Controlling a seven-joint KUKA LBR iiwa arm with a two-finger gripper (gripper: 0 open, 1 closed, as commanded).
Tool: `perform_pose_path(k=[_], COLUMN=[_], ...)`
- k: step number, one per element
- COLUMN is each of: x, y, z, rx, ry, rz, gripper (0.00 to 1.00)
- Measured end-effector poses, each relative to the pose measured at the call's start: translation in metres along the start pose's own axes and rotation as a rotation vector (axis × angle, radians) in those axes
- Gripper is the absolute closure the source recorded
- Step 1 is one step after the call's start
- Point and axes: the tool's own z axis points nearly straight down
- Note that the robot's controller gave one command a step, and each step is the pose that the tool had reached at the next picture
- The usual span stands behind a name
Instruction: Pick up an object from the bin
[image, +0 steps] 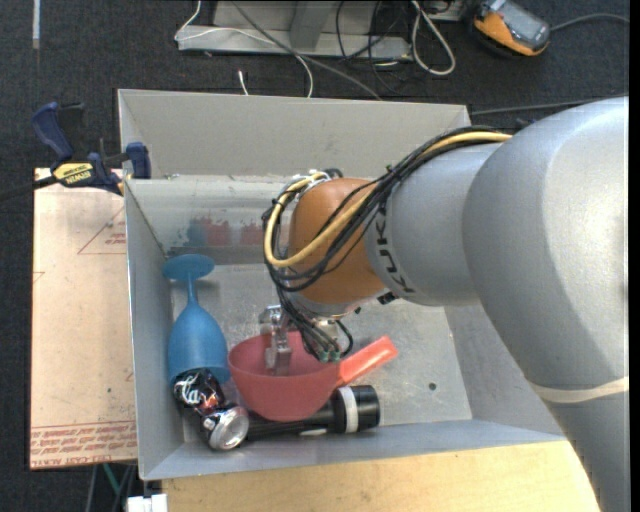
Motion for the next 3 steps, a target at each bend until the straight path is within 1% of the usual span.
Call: perform_pose_path(k=[1, 2, 3], x=[-0.006, -0.004, -0.017], y=[0.002, 0.003, 0.001], z=[0.001, 0.005, -0.082], rx=[0.001, 0.0, 0.001], ry=[0.004, -0.003, 0.004], rz=[-0.024, 0.016, -0.038], gripper=[1.0, 1.0, 1.0])
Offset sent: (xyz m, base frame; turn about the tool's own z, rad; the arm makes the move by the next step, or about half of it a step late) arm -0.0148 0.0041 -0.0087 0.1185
